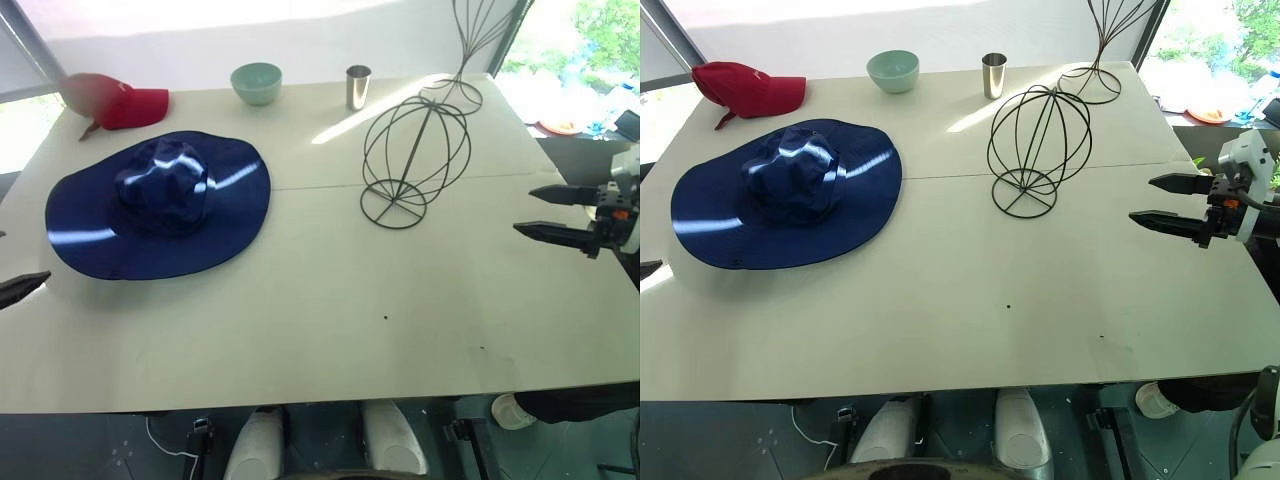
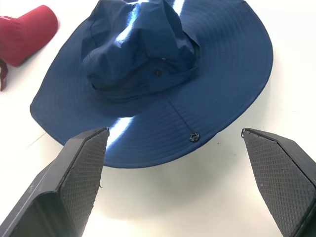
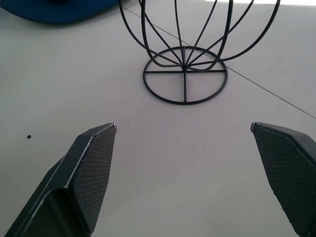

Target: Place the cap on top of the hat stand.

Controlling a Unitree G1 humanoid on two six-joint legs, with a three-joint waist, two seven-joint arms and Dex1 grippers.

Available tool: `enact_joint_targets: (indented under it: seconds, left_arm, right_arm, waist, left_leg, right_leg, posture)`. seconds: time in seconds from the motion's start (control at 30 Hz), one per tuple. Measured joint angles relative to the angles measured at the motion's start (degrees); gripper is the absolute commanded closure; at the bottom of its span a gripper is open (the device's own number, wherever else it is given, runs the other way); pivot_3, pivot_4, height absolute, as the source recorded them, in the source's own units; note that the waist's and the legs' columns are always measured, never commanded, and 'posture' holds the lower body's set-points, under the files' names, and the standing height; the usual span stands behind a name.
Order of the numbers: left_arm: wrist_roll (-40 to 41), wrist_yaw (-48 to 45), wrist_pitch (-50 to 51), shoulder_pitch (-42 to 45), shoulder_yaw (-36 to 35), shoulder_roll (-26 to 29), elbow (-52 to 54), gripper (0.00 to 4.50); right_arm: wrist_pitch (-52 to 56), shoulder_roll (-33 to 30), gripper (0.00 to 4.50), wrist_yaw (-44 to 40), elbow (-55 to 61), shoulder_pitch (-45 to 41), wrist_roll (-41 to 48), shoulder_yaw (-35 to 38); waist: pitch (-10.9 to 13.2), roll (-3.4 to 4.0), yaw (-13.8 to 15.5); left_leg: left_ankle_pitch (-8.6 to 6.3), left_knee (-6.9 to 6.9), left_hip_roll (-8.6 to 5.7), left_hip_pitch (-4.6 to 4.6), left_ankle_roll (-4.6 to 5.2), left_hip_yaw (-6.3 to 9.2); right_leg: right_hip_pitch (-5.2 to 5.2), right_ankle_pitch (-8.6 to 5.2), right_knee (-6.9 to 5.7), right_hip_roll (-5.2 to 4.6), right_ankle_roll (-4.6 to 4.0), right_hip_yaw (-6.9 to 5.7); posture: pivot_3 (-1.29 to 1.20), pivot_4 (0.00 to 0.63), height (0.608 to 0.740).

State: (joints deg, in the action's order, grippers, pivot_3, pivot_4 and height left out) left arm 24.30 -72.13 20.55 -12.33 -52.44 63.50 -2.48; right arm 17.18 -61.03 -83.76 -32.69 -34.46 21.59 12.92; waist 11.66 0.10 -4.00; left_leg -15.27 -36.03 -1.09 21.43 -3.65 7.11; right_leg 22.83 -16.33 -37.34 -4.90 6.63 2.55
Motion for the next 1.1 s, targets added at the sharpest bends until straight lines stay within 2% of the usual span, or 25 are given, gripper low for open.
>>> enact_joint_targets:
  seconds: [0.57, 0.8, 1.0, 1.1]
  left_arm:
    - [-2.45, 3.38, -4.74, 3.66, 4.89, 0.0, 2.4, 0.0]
    - [-8.01, 3.46, -13.31, 1.19, 11.74, 0.0, 12.77, 0.0]
    - [-15.34, 6.2, -20.55, 1.31, 20.4, -0.21, 15.56, 0.0]
    - [-20.61, 10.23, -23.96, 1.35, 25.35, -2.34, 15.6, 0.0]
  right_arm:
    - [2.76, 0.05, 0.03, 1.85, 3.34, -0.12, 0.1, -0.1]
    - [9.12, 0.77, 0.03, 2.53, 22.14, 9.06, 5.81, 1.36]
    - [14.58, 1.99, 0.03, 7.36, 37.45, 15.72, 11.3, 4.12]
    - [16.69, 2.44, 0.03, 10.26, 42.35, 17.65, 13.1, 5.17]
  waist:
    - [0.0, 0.0, 0.03]
    - [0.0, -0.01, 0.16]
    - [-0.01, -0.01, 0.26]
    - [-0.01, -0.03, 0.35]
  left_leg:
    - [0.0, -0.05, 0.0, 0.02, 0.0, -0.05]
    - [0.0, -0.02, 0.0, 0.04, 0.0, -0.07]
    - [0.0, -0.11, 0.0, 0.02, 0.01, -0.08]
    - [0.0, -0.11, 0.0, 0.02, 0.01, -0.11]
  right_leg:
    - [0.03, 0.03, -0.02, 0.0, 0.05, 0.06]
    - [0.04, 0.04, -0.02, 0.0, 0.07, 0.08]
    - [-0.01, 0.07, -0.02, 0.01, 0.11, 0.11]
    - [-0.02, 0.07, -0.01, 0.01, 0.13, 0.13]
  posture:
    - [0.0, 0.15, 0.74]
    - [0.0, 0.15, 0.74]
    - [0.0, 0.15, 0.74]
    - [0.0, 0.15, 0.74]
